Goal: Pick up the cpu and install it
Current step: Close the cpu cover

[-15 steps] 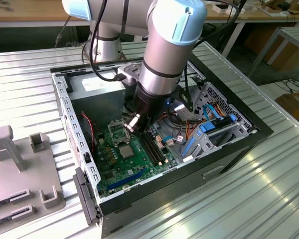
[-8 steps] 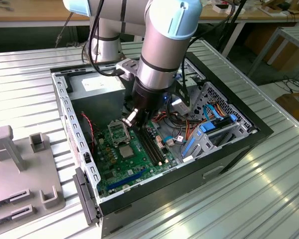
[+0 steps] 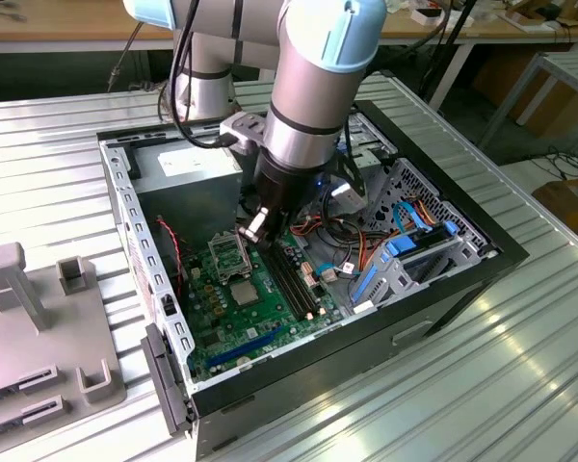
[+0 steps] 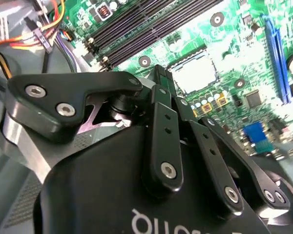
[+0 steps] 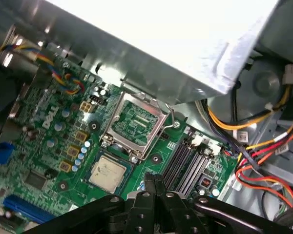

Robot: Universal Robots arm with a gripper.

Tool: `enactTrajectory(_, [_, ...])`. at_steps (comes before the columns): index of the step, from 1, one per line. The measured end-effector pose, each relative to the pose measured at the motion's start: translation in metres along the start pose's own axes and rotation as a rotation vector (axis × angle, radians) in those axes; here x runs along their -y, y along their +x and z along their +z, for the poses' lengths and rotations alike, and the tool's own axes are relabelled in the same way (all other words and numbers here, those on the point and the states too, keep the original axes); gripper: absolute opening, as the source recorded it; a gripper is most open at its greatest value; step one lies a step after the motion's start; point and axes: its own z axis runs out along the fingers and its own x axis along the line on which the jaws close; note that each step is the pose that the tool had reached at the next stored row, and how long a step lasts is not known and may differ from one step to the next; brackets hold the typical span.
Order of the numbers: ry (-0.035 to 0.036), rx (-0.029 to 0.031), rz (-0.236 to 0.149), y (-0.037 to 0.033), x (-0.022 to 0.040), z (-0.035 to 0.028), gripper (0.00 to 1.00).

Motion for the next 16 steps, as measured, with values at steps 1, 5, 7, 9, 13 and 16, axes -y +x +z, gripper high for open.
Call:
enactTrajectory(1, [0.0006, -0.0001, -0.019, 0.0, 0.0, 0.0002, 0.11])
enactTrajectory(5, [0.0034, -0.0005, -0.104, 0.0, 0.0, 0.0013, 0.11])
enactTrajectory(7, [0.0051, -0.0009, -0.16, -0.0001, 0.0, 0.0021, 0.11])
enactTrajectory(9, [0.0063, -0.0011, -0.195, -0.0001, 0.0, 0.0025, 0.11])
enactTrajectory(13, [0.0075, -0.0012, -0.238, -0.0009, -0.0012, 0.0028, 0.11])
enactTrajectory(16, [0.0077, -0.0013, -0.242, -0.0035, -0.0054, 0.0029, 0.11])
